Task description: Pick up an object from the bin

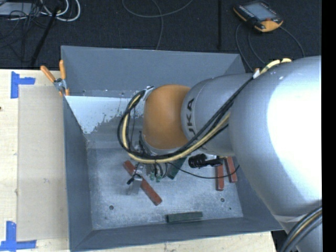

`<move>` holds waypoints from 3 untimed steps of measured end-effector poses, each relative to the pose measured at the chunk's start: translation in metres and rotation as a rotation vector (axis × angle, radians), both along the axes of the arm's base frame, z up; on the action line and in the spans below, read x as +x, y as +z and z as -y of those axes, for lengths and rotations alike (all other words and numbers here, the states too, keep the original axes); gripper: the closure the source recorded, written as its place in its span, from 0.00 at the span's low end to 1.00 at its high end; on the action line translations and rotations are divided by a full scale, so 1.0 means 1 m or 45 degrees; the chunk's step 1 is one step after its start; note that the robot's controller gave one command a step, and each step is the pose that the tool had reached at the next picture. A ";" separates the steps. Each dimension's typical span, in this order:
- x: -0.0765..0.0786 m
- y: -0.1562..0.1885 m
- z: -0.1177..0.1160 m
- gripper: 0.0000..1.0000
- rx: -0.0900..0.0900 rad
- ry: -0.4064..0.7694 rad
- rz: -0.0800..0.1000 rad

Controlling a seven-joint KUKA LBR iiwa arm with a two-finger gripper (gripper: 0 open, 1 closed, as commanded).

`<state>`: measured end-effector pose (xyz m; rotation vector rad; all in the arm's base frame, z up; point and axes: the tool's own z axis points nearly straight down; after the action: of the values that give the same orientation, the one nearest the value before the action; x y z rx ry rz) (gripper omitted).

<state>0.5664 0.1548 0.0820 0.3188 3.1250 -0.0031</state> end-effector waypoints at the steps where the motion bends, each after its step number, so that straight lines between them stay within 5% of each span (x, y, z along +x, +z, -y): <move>1: 0.041 -0.008 0.051 1.00 0.001 -0.278 -0.001; 2: 0.041 -0.008 0.051 1.00 0.002 -0.278 -0.001; 3: 0.022 0.045 0.053 1.00 -0.001 -0.298 -0.010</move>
Offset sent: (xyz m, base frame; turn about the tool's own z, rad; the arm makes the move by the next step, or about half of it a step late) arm 0.0000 0.0000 0.0000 0.0000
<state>0.5880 0.1013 0.1271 0.6835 3.0744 -0.0053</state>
